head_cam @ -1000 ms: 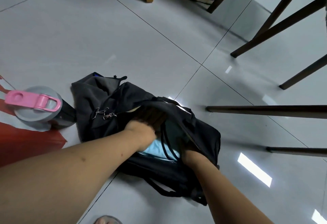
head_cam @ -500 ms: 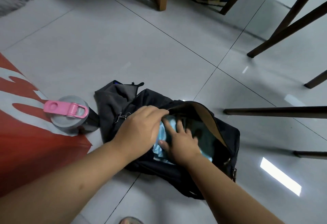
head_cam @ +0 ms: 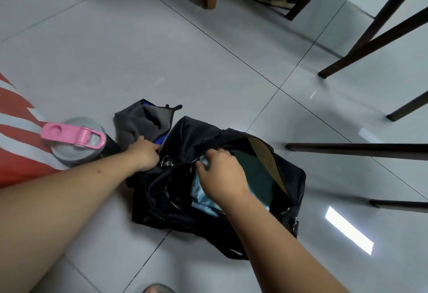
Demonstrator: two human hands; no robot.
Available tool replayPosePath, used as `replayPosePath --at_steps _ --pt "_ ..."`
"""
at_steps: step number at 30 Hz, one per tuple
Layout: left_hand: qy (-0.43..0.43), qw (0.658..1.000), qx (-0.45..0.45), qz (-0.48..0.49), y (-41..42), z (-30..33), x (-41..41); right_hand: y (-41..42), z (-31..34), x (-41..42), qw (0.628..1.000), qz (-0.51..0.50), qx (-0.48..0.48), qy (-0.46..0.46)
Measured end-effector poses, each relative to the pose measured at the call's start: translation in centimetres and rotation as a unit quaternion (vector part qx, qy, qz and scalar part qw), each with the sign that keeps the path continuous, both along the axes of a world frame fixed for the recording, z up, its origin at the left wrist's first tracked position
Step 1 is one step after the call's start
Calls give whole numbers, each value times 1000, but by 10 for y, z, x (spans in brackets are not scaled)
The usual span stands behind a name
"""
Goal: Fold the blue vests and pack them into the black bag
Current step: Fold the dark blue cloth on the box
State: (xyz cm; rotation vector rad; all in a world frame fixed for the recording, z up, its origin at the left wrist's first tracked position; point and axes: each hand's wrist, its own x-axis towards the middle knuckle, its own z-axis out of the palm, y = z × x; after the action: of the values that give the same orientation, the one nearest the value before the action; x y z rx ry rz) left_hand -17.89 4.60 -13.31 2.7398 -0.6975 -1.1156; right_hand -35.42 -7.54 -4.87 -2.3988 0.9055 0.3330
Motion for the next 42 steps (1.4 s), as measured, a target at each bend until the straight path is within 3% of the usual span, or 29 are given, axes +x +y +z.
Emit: replayPosePath --at_steps 4,8,11,16,20,23,27,32,37,41,42 --pt "-102 985 -106 85 2 8 5 -1 22 2 998 -56 11 -41" --pt "-177 927 -302 135 -1 54 1 1 46 15 979 -109 45 -168" --pt "-193 891 -399 96 3 97 1 1 58 36 969 -62 54 -234" --pt "-171 841 -512 40 13 185 -8 -5 85 81 972 93 66 -203" --pt "-187 802 -564 64 30 269 -9 -1 162 105 961 88 42 -257" --pt "-219 784 -570 114 53 334 -1 4 235 113 945 120 13 -304" --pt "-255 805 -519 131 89 404 19 25 321 129 915 141 -10 -377" --pt "-371 808 -440 126 163 483 39 89 415 151 870 206 -52 -445" --pt "-463 763 -403 201 268 531 52 163 467 179 845 287 -121 -434" --pt "-524 721 -358 277 380 566 63 229 497 214 848 300 -120 -421" --pt "-537 725 -331 277 400 569 70 241 502 218 853 293 -128 -413"
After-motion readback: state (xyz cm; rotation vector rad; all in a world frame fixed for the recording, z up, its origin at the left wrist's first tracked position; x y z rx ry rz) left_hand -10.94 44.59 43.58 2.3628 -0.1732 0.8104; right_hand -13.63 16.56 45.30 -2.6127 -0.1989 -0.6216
